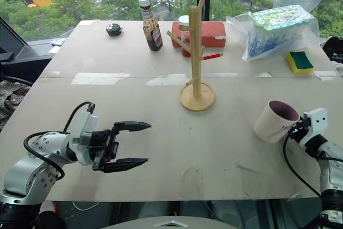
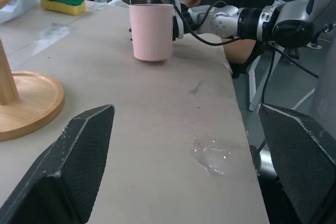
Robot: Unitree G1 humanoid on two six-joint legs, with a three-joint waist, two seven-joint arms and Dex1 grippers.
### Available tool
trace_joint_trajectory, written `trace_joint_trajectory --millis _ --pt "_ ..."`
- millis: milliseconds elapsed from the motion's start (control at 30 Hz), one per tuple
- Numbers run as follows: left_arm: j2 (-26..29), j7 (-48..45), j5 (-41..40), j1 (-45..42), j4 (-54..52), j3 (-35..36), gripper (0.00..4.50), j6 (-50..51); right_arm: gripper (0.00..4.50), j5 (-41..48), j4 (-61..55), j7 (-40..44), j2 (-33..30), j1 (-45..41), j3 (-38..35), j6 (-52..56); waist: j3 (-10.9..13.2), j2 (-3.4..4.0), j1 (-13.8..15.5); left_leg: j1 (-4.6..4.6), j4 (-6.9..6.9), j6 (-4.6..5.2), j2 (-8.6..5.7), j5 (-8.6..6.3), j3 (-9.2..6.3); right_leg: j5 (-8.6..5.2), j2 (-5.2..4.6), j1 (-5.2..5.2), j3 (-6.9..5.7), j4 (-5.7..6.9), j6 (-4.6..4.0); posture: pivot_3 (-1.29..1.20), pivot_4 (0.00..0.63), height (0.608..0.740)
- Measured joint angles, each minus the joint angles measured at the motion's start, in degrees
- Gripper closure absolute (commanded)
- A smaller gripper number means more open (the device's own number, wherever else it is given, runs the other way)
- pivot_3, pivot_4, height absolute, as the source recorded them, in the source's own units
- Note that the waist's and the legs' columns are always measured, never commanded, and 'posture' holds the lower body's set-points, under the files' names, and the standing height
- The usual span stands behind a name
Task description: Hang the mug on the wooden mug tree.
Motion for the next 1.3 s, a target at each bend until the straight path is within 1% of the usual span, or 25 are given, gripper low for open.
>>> trace_joint_trajectory --millis 33,67,133,200,300,467,633,733,867,933,1033,1133,1200,1300 --pt "0.0 0.3 -0.1 0.0 0.0 0.3 0.0 0.3 4.15 0.0 0.0 0.2 0.2 0.0 0.0 -0.4 0.0 0.0 0.0 0.0 0.0 0.0 0.0 0.0 0.0 0.0 -0.01 0.0 0.0 -0.01 0.0 0.0 0.15 0.74" --pt "0.0 0.6 -0.2 0.0 0.0 0.4 0.0 0.6 4.48 0.3 -0.1 0.5 0.3 0.0 0.0 -0.6 0.0 0.01 0.0 -0.01 -0.01 -0.01 0.01 0.0 0.0 0.0 -0.02 0.0 0.0 -0.02 0.0 0.0 0.15 0.74" --pt "-0.2 1.6 -0.4 -0.3 -0.1 0.4 0.0 0.8 4.48 0.5 -2.8 0.8 0.4 0.2 0.0 -1.3 0.0 -0.04 -0.1 0.0 -0.01 -0.01 0.01 0.0 -0.02 0.01 -0.26 0.01 -0.01 -0.03 0.01 0.0 0.15 0.74" --pt "-1.0 2.3 -0.4 -0.2 -0.1 0.5 0.0 0.8 4.48 0.3 -5.4 0.2 0.5 2.3 0.1 -0.7 0.0 -0.02 0.1 -0.02 -0.01 -0.01 -0.01 0.0 -0.05 0.01 -0.33 0.01 -0.07 -0.02 0.01 0.0 0.15 0.74" --pt "-2.2 2.9 -0.3 -0.1 0.3 0.5 0.0 0.7 4.48 0.4 -11.6 -0.9 0.5 3.8 0.2 1.1 0.1 0.11 -0.1 -0.02 -0.01 -0.01 -0.02 0.0 -0.04 0.01 -0.33 0.0 -0.05 -0.01 0.02 0.0 0.15 0.74" --pt "-3.8 3.2 0.4 -0.6 2.4 0.0 0.0 0.1 4.48 0.4 -22.7 -3.9 -0.1 3.7 0.6 5.0 0.2 0.15 -0.2 -0.02 -0.02 -0.02 0.0 0.01 -0.05 0.01 -0.27 -0.02 -0.05 0.0 0.02 0.0 0.15 0.74" --pt "-4.9 3.4 0.9 -0.6 3.4 -0.1 0.0 -1.5 4.48 0.1 -32.3 -4.7 -1.9 -0.8 5.0 9.6 0.2 0.14 -0.2 -0.03 -0.02 -0.01 -0.01 0.0 -0.03 0.01 -0.28 -0.03 -0.04 -0.02 0.02 0.0 0.15 0.74" --pt "-5.8 4.0 2.0 -0.4 3.8 0.0 0.0 -3.1 4.48 0.7 -34.9 -5.0 -2.7 -6.8 7.6 14.0 0.2 0.1 -0.1 -0.04 -0.01 -0.01 -0.01 0.0 -0.05 0.01 -0.28 -0.03 -0.07 -0.03 0.02 0.0 0.15 0.74" --pt "-6.9 4.9 1.8 -0.2 3.8 0.8 0.0 -3.9 4.48 1.6 -31.7 -1.5 -5.4 -16.3 10.5 18.3 0.4 0.03 -0.1 -0.09 -0.01 0.0 -0.02 -0.01 -0.07 0.01 -0.32 -0.05 -0.11 -0.07 0.01 0.0 0.15 0.74" --pt "-7.1 5.1 1.7 -0.1 3.7 1.4 0.0 -3.9 4.48 2.6 -26.5 2.2 -6.1 -23.4 11.6 19.5 0.5 0.0 -0.1 -0.09 -0.01 0.01 -0.02 -0.01 -0.07 0.01 -0.32 -0.05 -0.12 -0.08 0.01 0.0 0.15 0.74" --pt "-7.3 5.6 1.1 0.7 3.6 1.7 0.0 -3.8 4.48 2.1 -19.6 7.3 -6.8 -30.2 14.0 18.9 0.5 0.0 -0.1 -0.14 -0.05 0.04 0.0 -0.03 -0.09 0.01 -0.33 -0.07 -0.17 -0.2 0.01 0.0 0.15 0.74" --pt "-7.5 6.9 0.7 2.1 1.9 2.1 0.0 -3.4 4.48 0.4 -12.0 12.4 -6.0 -36.9 17.7 17.4 0.5 0.0 -0.3 -0.43 -0.04 0.04 0.0 -0.03 -0.06 0.02 -0.38 -0.35 -0.17 -0.22 0.02 0.0 0.15 0.74" --pt "-7.9 7.9 0.1 2.6 0.3 2.2 0.0 -3.3 4.48 -0.2 -9.0 14.2 -5.2 -39.5 18.9 16.5 0.5 0.0 -0.3 -0.66 -0.01 -0.1 0.0 0.05 -0.07 0.03 -0.42 -0.55 -0.23 -0.2 0.02 0.0 0.15 0.74" --pt "-10.1 11.5 -2.8 3.2 -2.8 4.1 0.0 -2.9 4.48 -1.9 -3.9 17.8 -3.2 -43.5 21.3 14.4 0.5 0.0 -0.2 -1.13 0.08 -0.19 0.01 0.11 -0.11 0.04 -0.48 -1.05 -0.29 -0.02 0.04 0.0 0.15 0.74"
